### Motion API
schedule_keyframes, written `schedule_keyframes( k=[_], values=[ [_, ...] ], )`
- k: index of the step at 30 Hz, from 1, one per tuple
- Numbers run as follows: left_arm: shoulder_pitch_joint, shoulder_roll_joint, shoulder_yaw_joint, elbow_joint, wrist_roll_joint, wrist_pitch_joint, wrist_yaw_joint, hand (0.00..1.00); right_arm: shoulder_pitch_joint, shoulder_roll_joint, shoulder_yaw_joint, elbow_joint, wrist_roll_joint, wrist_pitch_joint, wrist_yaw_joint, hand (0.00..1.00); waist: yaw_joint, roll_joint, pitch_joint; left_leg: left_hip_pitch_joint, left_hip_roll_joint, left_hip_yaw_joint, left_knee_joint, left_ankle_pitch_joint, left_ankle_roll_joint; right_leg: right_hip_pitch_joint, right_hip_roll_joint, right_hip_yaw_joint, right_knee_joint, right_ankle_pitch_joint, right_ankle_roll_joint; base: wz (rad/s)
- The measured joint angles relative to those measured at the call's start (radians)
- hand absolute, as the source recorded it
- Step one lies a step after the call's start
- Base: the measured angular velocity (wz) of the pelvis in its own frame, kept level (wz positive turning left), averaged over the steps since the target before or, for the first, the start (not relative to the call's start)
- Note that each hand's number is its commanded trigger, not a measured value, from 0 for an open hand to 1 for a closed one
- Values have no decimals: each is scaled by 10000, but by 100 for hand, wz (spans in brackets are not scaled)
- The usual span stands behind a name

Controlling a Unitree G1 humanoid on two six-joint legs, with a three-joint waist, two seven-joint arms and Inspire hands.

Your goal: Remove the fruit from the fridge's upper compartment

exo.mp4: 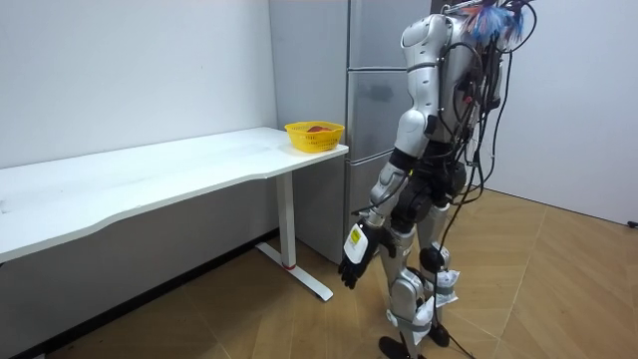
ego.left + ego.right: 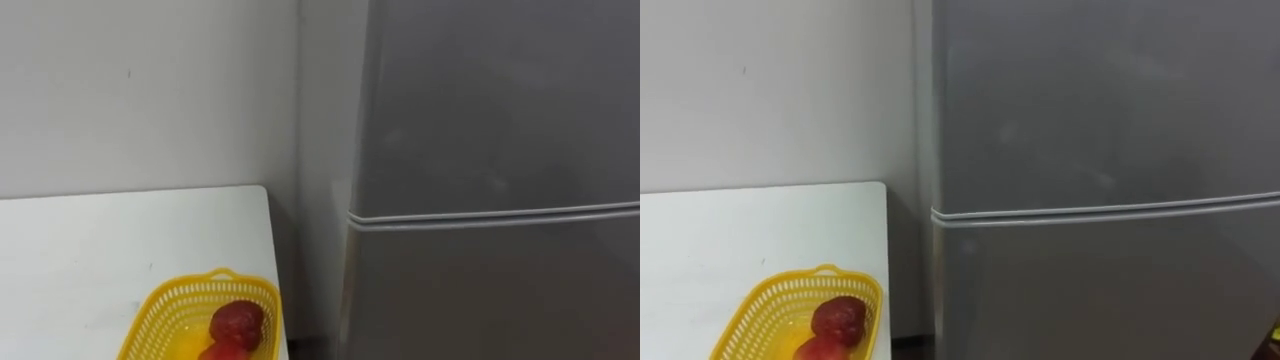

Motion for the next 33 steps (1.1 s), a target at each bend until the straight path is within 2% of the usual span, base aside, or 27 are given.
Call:
schedule_keyframes(
  k=[3,9,14,16,18,19,23,25,27,29,33],
  values=[
    [-35,-1,-14,-5,-12,140,2,0,152,185,68,1774,-25,49,-175,0,-4,-6,-8,33,0,20,11,2,2,1,0,20,-76,2,2,0],
    [-82,-35,-54,-137,-14,155,-17,0,333,643,84,4181,-590,397,-345,0,-26,26,9,178,-8,97,-25,2,3,76,4,135,-74,-33,32,-3],
    [-14,-28,-149,-343,-14,234,-53,0,512,695,443,5680,-1866,438,-164,0,-77,125,39,209,1,164,-59,0,5,86,22,236,-76,-30,37,-5],
    [97,-36,-174,-344,-22,273,-54,0,607,699,539,6413,-1953,566,98,0,-99,125,50,310,3,180,-126,0,5,183,30,248,-80,-30,37,-2],
    [161,-39,-177,-321,-2,473,-119,0,719,745,634,7273,-1823,872,454,0,-118,142,53,348,4,167,-227,-3,5,165,32,264,-86,-53,38,0],
    [179,-41,-168,-328,2,519,-135,0,755,753,734,7517,-1732,900,569,0,-125,142,53,341,4,141,-226,-4,5,168,32,259,-97,-54,39,7],
    [207,-88,320,-256,119,645,-595,0,1065,880,748,9422,-1139,1449,2153,0,-231,147,54,390,-57,-141,-199,-4,6,335,-5,75,-106,-96,62,13],
    [230,-96,543,-255,215,652,-797,0,1215,879,851,10014,-1221,1749,2957,0,-167,159,58,456,-66,-110,-216,-5,9,311,-17,116,-110,-147,70,-1],
    [225,-94,661,-215,241,684,-943,0,1265,879,1194,10409,-1834,2086,3890,0,-184,182,63,490,-68,-83,-223,-18,18,329,-22,144,-94,-169,75,-7],
    [184,-71,508,-147,241,688,-999,0,1257,869,1776,10443,-2655,2199,4434,0,-162,197,66,507,-69,-54,-225,-21,24,321,-18,195,-72,-162,82,-7],
    [-375,-28,62,499,221,836,-1170,0,814,864,2553,10463,-4432,2372,5225,0,93,250,73,513,-68,-43,-202,-26,33,314,-5,224,-64,-132,86,-3]
  ],
)
